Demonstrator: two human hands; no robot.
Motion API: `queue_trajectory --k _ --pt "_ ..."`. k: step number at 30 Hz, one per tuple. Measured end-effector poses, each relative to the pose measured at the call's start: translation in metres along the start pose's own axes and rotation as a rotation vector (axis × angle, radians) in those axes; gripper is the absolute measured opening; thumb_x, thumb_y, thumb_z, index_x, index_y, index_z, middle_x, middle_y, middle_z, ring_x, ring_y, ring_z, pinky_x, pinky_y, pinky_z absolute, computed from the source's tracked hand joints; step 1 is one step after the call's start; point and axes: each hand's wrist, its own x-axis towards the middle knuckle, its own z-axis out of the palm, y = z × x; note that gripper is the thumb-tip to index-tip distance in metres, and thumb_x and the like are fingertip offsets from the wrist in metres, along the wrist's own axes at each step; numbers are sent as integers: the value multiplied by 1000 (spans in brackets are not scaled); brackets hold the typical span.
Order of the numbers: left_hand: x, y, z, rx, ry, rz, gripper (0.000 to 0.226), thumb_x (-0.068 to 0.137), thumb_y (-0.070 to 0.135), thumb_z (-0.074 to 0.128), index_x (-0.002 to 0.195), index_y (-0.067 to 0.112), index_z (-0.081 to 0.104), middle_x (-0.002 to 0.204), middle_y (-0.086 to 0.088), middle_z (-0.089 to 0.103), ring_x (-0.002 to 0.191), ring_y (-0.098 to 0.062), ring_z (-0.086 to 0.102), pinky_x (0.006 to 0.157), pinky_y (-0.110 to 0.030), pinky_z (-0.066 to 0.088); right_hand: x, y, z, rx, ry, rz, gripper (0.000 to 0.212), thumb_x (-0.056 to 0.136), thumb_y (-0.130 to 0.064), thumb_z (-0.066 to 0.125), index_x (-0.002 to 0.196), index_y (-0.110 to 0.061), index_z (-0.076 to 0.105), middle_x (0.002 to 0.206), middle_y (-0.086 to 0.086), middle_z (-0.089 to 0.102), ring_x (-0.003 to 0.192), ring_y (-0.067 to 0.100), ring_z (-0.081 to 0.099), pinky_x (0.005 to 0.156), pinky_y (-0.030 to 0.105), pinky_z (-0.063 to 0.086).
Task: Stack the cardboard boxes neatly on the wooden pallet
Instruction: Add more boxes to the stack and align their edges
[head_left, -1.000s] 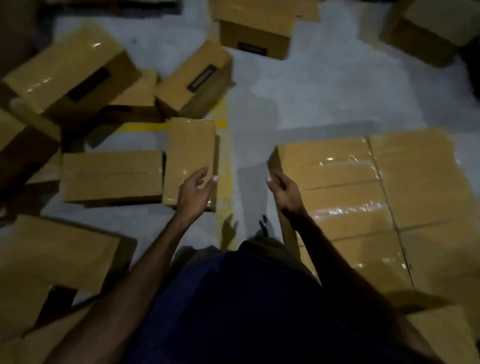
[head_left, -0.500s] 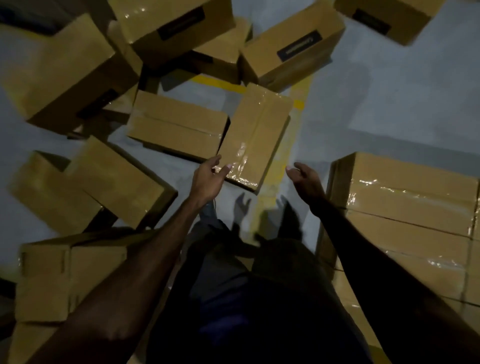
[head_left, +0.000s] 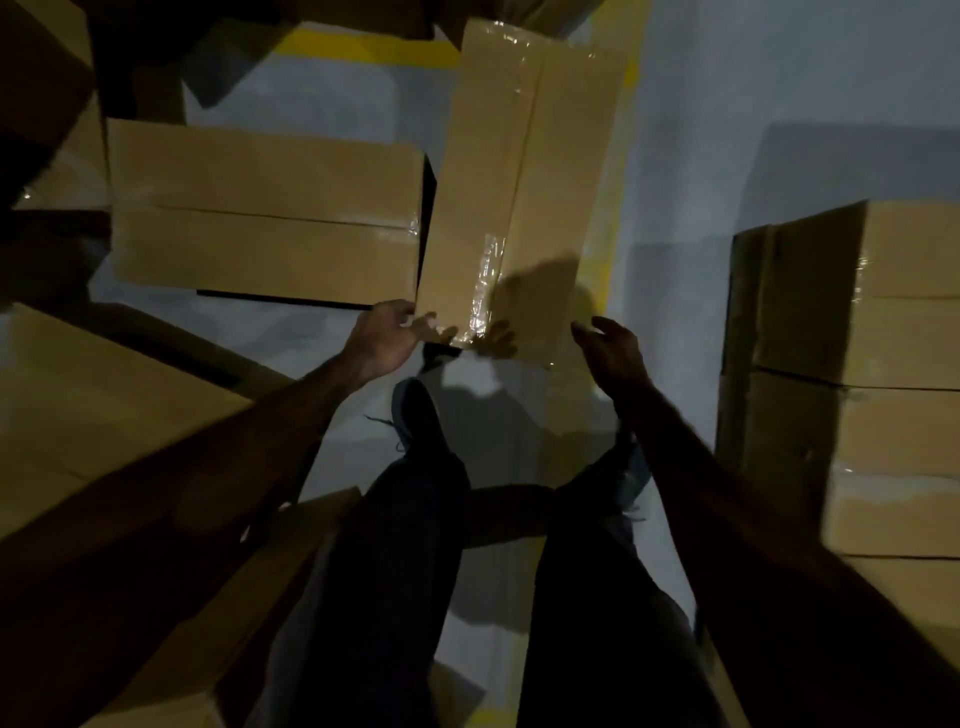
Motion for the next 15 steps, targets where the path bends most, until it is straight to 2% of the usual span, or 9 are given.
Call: queue_trajectory --k 3,5,6,7,9,10,12,13,15 --pt "61 -28 25 -22 6 -106 55 103 46 65 140 6 61 142 -12 62 112 -22 57 87 -24 38 51 25 45 13 -32 -7 54 103 -44 64 143 -8 58 133 8 66 123 26 62 100 38 50" --pt "95 -48 43 -113 25 -174 75 94 55 73 145 3 56 149 -10 57 126 -27 57 96 -26 41 82 45 70 32 -23 10 38 100 -48 66 120 -16 70 114 2 70 107 23 66 88 39 52" --pt "110 -56 53 -152 41 -206 84 86 62 76 143 3 58 148 -11 57 129 -29 57 102 -30 44 101 60 79 38 -5 39 35 98 -52 68 110 -20 71 105 1 69 98 22 66 84 40 53" --pt "123 -63 61 -199 52 -233 83 81 67 76 132 3 64 141 -11 62 124 -30 61 105 -36 49 116 71 87 67 14 69 36 94 -56 71 101 -21 70 98 0 68 92 19 66 79 40 53" --pt "142 -71 79 -310 66 -244 51 85 61 76 107 16 67 121 -4 69 109 -27 64 104 -45 54 136 86 97 147 20 128 35 88 -57 78 88 -22 72 85 -3 70 86 15 70 70 36 51" --pt "148 -74 86 -358 92 -229 39 88 56 76 107 23 68 118 -1 71 107 -24 65 104 -45 55 139 87 99 164 20 108 28 90 -51 78 75 -28 72 75 -7 69 79 12 71 66 31 50" --pt "148 -71 96 -398 120 -200 37 90 52 76 115 24 73 116 1 75 104 -21 68 100 -39 56 140 87 99 185 -13 88 41 98 -32 72 57 -32 70 61 -15 66 72 11 71 67 29 54" --pt "143 -68 98 -404 121 -189 41 88 52 77 116 22 75 116 1 77 103 -21 70 98 -36 56 137 86 96 225 5 78 39 99 -26 69 61 -30 73 64 -14 70 75 14 74 72 31 60" --pt "126 -58 100 -405 109 -176 57 80 61 78 118 18 77 115 2 77 106 -20 71 100 -35 55 120 81 77 292 69 45 20 97 -34 69 89 -19 79 82 -2 80 85 20 78 83 37 64"
